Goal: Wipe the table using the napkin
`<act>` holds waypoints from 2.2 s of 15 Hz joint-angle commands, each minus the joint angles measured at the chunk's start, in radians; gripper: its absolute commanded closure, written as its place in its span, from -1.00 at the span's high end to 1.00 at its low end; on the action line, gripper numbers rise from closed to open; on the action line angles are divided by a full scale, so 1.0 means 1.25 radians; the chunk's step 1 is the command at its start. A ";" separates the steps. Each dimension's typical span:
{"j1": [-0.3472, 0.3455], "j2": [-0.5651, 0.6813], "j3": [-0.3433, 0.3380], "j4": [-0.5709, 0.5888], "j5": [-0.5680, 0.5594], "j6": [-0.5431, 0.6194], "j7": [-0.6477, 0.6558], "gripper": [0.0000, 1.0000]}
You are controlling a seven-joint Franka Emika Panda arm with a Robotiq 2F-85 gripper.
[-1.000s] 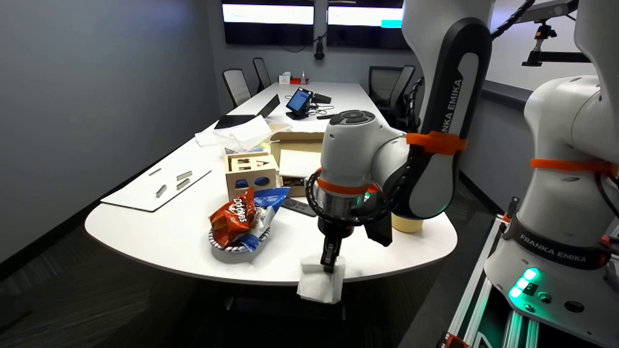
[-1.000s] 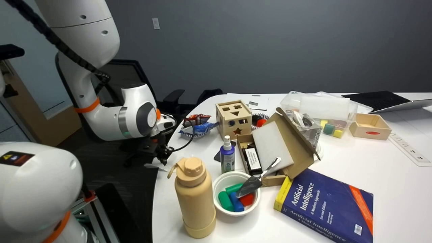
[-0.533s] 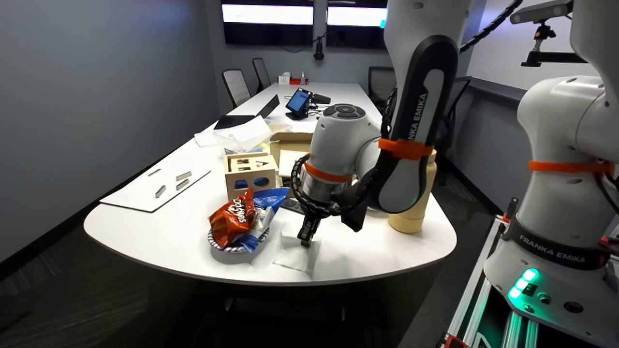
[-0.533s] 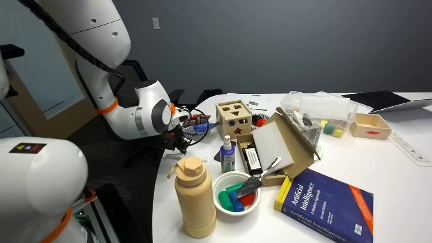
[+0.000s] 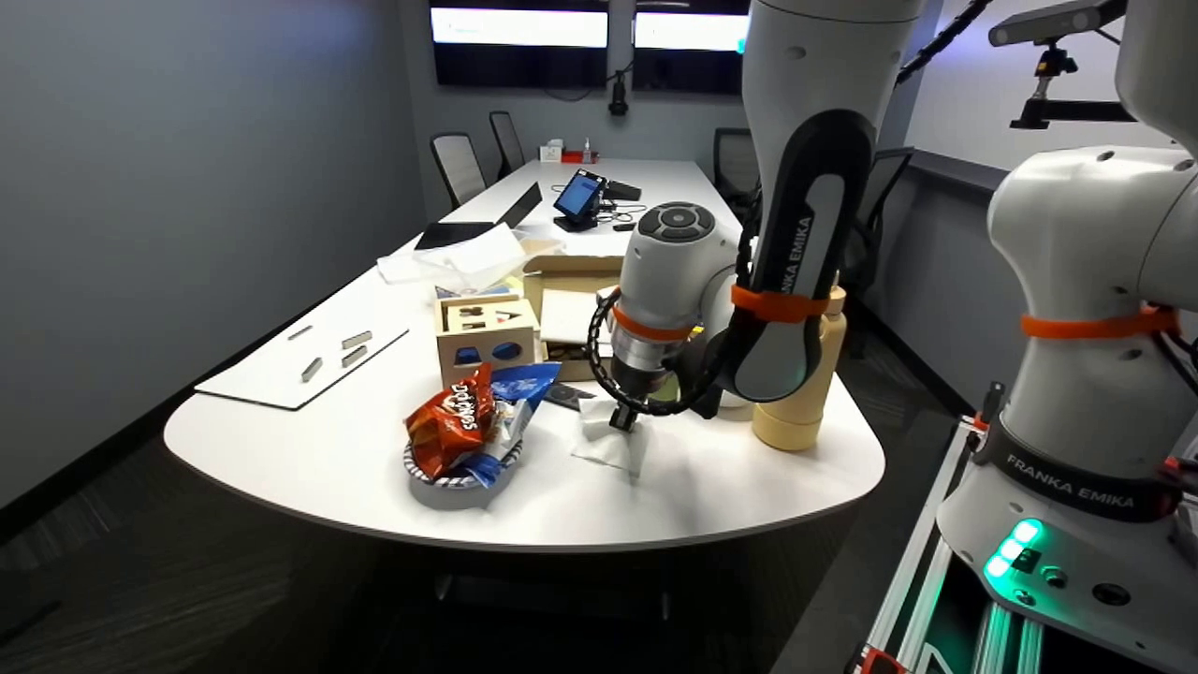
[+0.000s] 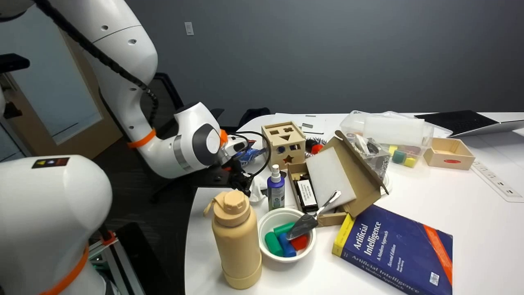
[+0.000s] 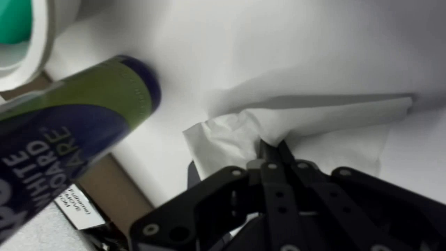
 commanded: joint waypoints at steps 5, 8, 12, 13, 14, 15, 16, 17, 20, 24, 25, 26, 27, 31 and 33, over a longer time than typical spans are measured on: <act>0.146 0.012 -0.114 -0.055 0.109 -0.141 -0.142 -0.99; 0.140 -0.035 -0.095 -0.058 0.075 -0.257 -0.161 -0.99; 0.120 -0.126 -0.042 -0.049 0.018 -0.380 -0.183 -0.99; 0.100 -0.160 -0.016 -0.047 0.004 -0.416 -0.191 -0.99; 0.103 -0.206 -0.013 -0.078 -0.026 -0.427 -0.182 -0.99; 0.069 -0.228 0.027 -0.064 -0.034 -0.446 -0.182 -0.99; 0.023 -0.248 0.079 -0.046 -0.026 -0.468 -0.192 -0.99; -0.024 -0.269 0.130 -0.045 -0.013 -0.466 -0.190 -0.99; -0.187 -0.304 0.300 -0.048 0.072 -0.441 -0.222 -0.99; -0.412 -0.265 0.491 -0.058 0.063 -0.307 -0.176 -0.99; -0.453 -0.250 0.524 -0.050 0.053 -0.281 -0.162 -0.99; -0.484 -0.236 0.536 -0.052 0.013 -0.244 -0.135 -0.99; -0.505 -0.217 0.527 -0.052 -0.051 -0.208 -0.096 -0.99; -0.355 -0.161 0.277 -0.031 -0.260 -0.125 0.032 -0.99; -0.287 -0.125 0.169 -0.010 -0.337 -0.101 0.081 -0.99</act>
